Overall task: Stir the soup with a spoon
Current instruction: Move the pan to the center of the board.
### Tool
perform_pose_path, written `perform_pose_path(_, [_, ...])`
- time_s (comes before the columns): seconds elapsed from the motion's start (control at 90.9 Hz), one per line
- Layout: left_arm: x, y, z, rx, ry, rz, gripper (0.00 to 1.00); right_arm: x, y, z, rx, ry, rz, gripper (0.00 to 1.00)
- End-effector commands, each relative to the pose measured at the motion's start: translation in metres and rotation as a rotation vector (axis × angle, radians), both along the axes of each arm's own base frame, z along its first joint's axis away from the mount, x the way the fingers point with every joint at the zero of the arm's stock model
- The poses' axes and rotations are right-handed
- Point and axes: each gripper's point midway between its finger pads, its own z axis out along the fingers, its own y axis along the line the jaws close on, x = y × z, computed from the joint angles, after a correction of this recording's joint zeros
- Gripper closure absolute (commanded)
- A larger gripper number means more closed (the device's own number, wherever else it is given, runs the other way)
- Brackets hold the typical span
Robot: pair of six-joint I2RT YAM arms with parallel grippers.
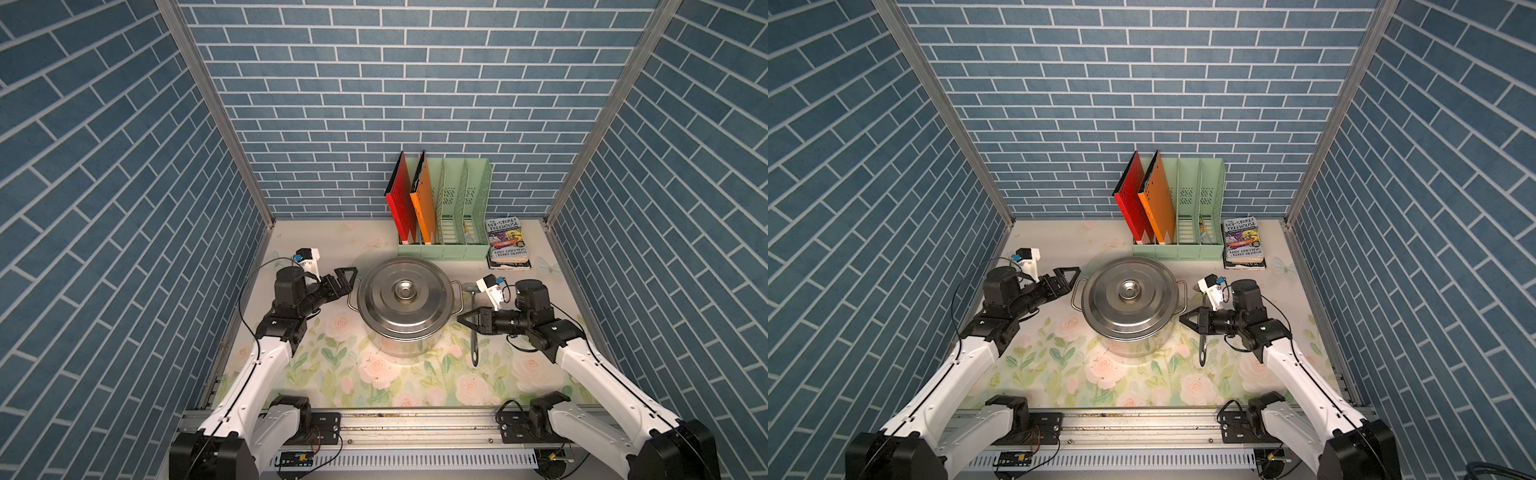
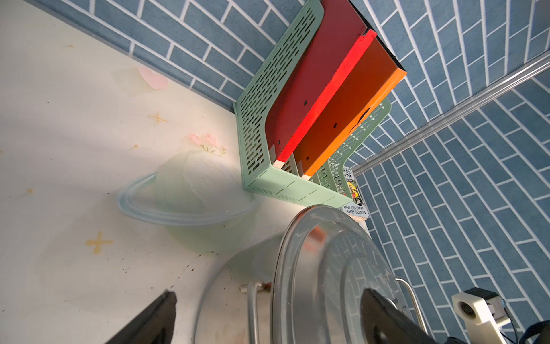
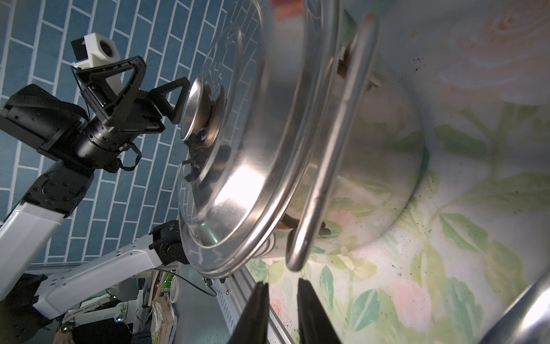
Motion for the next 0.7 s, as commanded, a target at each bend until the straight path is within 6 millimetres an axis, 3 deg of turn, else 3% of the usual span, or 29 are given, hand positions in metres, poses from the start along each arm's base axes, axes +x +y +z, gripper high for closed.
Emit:
perform_pose_path(0.0, [-0.005, 0.008, 0.001, 0.058, -0.006, 0.033, 0.00, 0.010, 0.006, 0.012, 0.016, -0.054, 0.019, 0.86])
perform_pose_path(0.121, [-0.008, 0.013, 0.001, 0.082, -0.008, 0.056, 0.00, 0.015, 0.007, 0.010, -0.002, -0.055, 0.022, 0.94])
perform_pose_path(0.242, [-0.011, 0.020, 0.003, 0.108, -0.011, 0.085, 0.00, 0.021, 0.008, 0.010, -0.014, -0.059, 0.018, 0.97])
perform_pose_path(0.517, [-0.020, 0.035, 0.006, 0.165, -0.020, 0.152, 0.00, 0.036, 0.009, 0.003, -0.054, -0.051, 0.014, 0.98])
perform_pose_path(0.693, [-0.025, 0.038, 0.010, 0.175, -0.025, 0.161, 0.00, 0.049, -0.002, -0.003, -0.110, -0.050, -0.032, 0.96])
